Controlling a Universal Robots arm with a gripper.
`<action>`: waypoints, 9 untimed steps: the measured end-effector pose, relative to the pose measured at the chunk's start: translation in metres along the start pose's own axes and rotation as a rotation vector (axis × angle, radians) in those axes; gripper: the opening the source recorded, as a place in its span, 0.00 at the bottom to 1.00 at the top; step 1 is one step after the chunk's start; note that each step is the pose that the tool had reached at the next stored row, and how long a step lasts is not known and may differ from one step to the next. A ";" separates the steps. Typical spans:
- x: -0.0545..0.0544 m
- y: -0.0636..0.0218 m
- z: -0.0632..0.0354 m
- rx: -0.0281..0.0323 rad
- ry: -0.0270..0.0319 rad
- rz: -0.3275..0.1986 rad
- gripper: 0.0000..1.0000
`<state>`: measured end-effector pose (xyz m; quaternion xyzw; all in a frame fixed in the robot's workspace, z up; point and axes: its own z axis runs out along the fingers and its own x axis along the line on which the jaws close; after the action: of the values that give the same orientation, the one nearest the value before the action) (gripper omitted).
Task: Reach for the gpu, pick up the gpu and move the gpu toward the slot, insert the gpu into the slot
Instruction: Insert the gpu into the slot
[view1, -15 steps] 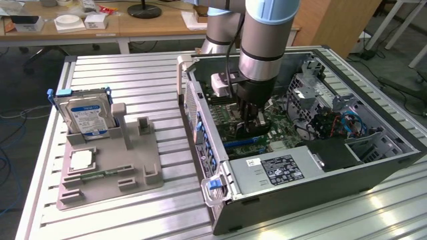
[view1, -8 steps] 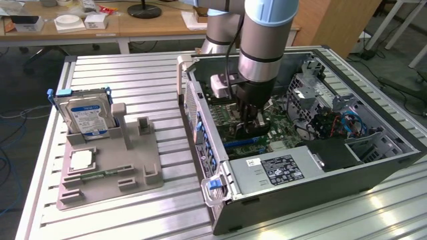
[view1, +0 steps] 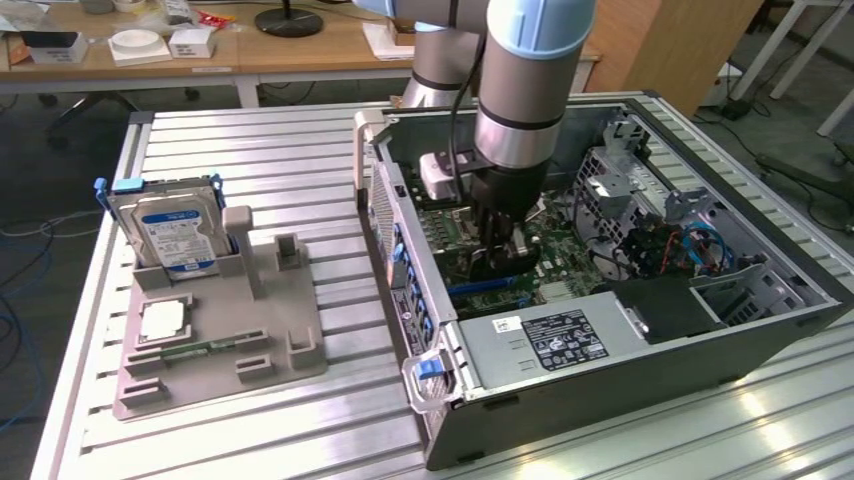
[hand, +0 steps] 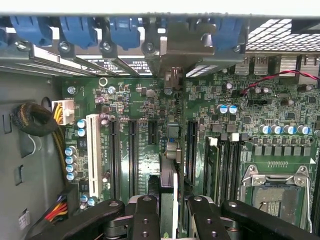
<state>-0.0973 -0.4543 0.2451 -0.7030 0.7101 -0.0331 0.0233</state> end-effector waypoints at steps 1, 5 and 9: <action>0.000 0.0001 0.0003 0.0000 0.0001 0.000 0.27; 0.000 0.0004 0.0012 0.0000 0.0001 0.000 0.27; 0.000 0.0004 0.0013 0.0000 0.0001 0.000 0.27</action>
<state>-0.0976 -0.4541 0.2438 -0.7029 0.7101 -0.0331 0.0232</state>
